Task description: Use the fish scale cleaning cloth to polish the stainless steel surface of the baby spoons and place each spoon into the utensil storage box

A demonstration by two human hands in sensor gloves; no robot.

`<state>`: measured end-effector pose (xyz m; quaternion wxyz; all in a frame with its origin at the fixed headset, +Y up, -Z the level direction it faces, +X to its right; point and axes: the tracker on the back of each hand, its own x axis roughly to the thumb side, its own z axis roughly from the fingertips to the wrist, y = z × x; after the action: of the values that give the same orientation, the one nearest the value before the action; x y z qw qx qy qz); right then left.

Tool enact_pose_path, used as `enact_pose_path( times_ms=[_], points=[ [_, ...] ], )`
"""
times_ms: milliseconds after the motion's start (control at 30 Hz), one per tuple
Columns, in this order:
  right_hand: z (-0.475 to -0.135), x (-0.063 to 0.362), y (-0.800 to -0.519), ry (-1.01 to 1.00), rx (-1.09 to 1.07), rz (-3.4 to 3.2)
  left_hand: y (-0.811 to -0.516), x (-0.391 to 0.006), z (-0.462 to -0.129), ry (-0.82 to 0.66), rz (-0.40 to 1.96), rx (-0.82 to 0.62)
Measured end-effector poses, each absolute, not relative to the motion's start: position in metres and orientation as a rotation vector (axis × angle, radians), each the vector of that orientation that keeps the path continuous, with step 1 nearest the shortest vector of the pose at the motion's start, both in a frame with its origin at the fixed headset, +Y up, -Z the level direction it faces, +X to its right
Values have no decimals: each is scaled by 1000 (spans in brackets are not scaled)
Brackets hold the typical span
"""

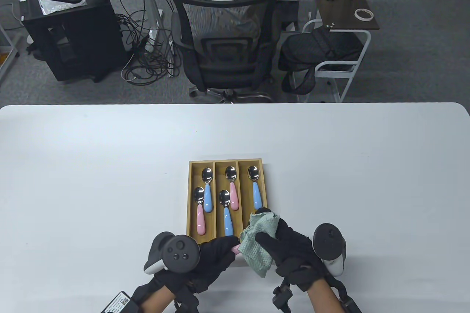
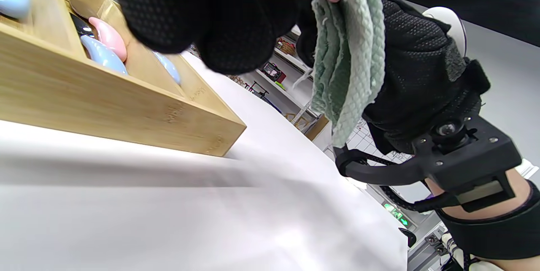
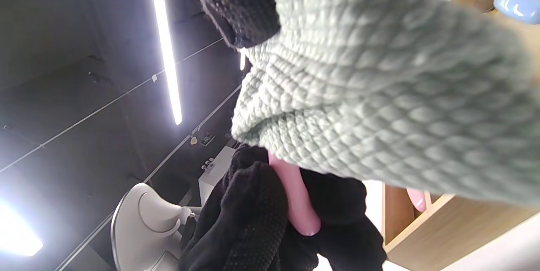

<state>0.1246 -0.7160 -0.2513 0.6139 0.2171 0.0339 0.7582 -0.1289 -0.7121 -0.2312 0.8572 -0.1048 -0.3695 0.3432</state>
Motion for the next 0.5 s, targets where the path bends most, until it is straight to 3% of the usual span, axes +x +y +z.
enact_pose_path(
  times_ms=[500],
  points=[
    [-247, 127, -713, -163, 384, 1997, -711, -125, -228, -779, 682, -204]
  ],
)
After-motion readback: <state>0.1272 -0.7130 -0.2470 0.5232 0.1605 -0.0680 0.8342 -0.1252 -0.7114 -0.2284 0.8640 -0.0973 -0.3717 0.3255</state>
